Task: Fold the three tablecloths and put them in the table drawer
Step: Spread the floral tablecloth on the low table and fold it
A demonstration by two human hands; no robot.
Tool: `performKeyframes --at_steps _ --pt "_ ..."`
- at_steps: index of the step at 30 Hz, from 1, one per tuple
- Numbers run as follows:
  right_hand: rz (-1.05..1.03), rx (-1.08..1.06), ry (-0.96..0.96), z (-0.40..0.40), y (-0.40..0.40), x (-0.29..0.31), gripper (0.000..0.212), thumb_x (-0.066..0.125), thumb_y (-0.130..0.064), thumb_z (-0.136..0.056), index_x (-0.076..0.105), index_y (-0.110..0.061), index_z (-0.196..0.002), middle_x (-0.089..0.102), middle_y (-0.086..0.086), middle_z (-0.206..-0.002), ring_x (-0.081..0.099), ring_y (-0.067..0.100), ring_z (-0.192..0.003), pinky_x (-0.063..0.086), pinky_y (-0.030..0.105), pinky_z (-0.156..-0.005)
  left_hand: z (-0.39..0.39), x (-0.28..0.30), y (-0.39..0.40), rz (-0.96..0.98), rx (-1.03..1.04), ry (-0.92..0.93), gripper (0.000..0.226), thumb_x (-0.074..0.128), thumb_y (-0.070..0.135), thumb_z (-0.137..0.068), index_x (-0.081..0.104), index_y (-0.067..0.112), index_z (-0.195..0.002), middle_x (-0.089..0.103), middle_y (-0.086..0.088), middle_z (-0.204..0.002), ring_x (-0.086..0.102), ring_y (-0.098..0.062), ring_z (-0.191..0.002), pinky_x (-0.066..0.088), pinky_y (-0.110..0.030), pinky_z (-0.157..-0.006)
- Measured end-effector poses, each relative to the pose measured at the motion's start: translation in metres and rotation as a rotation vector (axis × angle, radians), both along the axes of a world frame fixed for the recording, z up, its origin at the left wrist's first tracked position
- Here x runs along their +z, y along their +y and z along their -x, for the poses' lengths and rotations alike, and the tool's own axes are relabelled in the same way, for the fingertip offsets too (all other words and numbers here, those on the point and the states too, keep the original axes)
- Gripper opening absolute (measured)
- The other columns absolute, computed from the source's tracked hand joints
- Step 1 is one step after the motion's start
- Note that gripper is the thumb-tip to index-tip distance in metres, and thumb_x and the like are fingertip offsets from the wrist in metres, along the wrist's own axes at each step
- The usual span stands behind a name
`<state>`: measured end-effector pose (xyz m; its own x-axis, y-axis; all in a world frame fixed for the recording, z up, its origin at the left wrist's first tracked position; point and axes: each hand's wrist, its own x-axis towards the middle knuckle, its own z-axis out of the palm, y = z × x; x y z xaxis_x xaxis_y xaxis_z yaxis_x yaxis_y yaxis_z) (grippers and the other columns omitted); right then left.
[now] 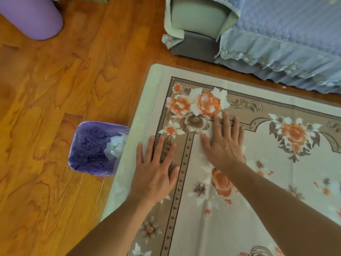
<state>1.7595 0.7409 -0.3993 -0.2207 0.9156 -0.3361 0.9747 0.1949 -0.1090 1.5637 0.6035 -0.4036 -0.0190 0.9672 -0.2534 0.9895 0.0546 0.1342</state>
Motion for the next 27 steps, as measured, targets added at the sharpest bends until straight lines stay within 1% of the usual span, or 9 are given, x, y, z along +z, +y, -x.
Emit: performKeyframes --at_steps 2,3,6,9,12,15,18,21,27 --pt "0.007 0.011 0.01 0.018 0.002 0.0 0.076 0.007 -0.067 -0.099 -0.011 -0.025 -0.16 -0.019 0.003 -0.167 -0.024 0.03 -0.151 -0.01 0.052 -0.123 -0.001 0.004 0.0 0.001 0.009 -0.023 0.066 0.031 0.06 -0.102 0.026 0.03 -0.16 0.018 -0.013 -0.169 0.009 -0.038 -0.156 0.014 -0.065 -0.12" --pt "-0.026 0.013 0.028 0.025 0.006 0.002 0.075 0.011 -0.065 -0.1 -0.005 -0.025 -0.161 -0.013 0.004 -0.168 -0.018 0.031 -0.153 -0.007 0.052 -0.124 0.0 0.008 0.001 -0.007 0.019 -0.034 0.064 0.031 0.059 -0.102 0.029 0.03 -0.16 0.021 -0.012 -0.168 0.013 -0.038 -0.156 0.016 -0.065 -0.12" --pt "-0.221 0.087 0.136 0.046 0.037 0.015 0.056 0.037 -0.047 -0.102 0.033 -0.019 -0.149 0.023 0.012 -0.161 0.01 0.036 -0.152 0.008 0.054 -0.124 0.014 0.016 0.008 -0.059 0.004 -0.069 0.057 0.032 0.053 -0.104 0.044 0.028 -0.153 0.036 -0.008 -0.161 0.033 -0.035 -0.146 0.028 -0.058 -0.116" --pt "-0.27 0.154 0.19 0.075 0.098 0.024 0.044 0.051 -0.026 -0.098 0.049 -0.01 -0.138 0.043 0.016 -0.146 0.031 0.038 -0.14 0.026 0.05 -0.119 0.044 0.011 0.011 -0.13 -0.145 -0.046 0.051 0.039 0.046 -0.103 0.049 0.028 -0.15 0.046 -0.006 -0.152 0.047 -0.034 -0.131 0.037 -0.051 -0.106" --pt "-0.157 0.206 0.157 0.108 0.154 0.029 0.041 0.052 -0.018 -0.098 0.048 -0.009 -0.138 0.046 0.016 -0.137 0.037 0.037 -0.128 0.034 0.046 -0.109 0.06 0.003 0.015 -0.15 -0.191 -0.075 0.05 0.046 0.042 -0.099 0.05 0.033 -0.148 0.049 -0.004 -0.148 0.049 -0.033 -0.126 0.039 -0.05 -0.103" --pt "-0.116 0.259 0.032 0.124 0.182 0.027 0.039 0.056 -0.024 -0.099 0.049 -0.01 -0.135 0.045 0.016 -0.132 0.039 0.039 -0.125 0.04 0.051 -0.105 0.059 0.001 0.016 -0.177 -0.169 -0.112 0.051 0.049 0.042 -0.095 0.053 0.034 -0.146 0.05 -0.004 -0.147 0.05 -0.032 -0.124 0.039 -0.052 -0.102" --pt "-0.175 0.279 0.022 0.126 0.187 0.026 0.043 0.061 -0.035 -0.097 0.05 -0.011 -0.131 0.043 0.016 -0.131 0.038 0.039 -0.123 0.04 0.051 -0.104 0.063 0.001 0.017 -0.182 -0.172 -0.143 0.052 0.054 0.042 -0.093 0.055 0.033 -0.144 0.049 -0.003 -0.146 0.048 -0.032 -0.126 0.034 -0.056 -0.109" --pt "-0.166 0.289 0.038 0.124 0.184 0.026 0.043 0.059 -0.036 -0.098 0.05 -0.011 -0.132 0.043 0.015 -0.132 0.041 0.038 -0.123 0.038 0.049 -0.104 0.065 0.0 0.018 -0.173 -0.183 -0.176 0.052 0.054 0.043 -0.092 0.056 0.032 -0.143 0.048 -0.004 -0.145 0.044 -0.031 -0.131 0.026 -0.061 -0.117" --pt "-0.12 0.212 0.062 0.123 0.184 0.03 0.041 0.059 -0.044 -0.098 0.053 -0.013 -0.123 0.053 0.013 -0.123 0.048 0.035 -0.119 0.043 0.047 -0.1 0.068 0.001 0.019 -0.165 -0.169 -0.227 0.053 0.051 0.048 -0.093 0.057 0.033 -0.144 0.048 -0.002 -0.144 0.043 -0.03 -0.134 0.022 -0.06 -0.12"
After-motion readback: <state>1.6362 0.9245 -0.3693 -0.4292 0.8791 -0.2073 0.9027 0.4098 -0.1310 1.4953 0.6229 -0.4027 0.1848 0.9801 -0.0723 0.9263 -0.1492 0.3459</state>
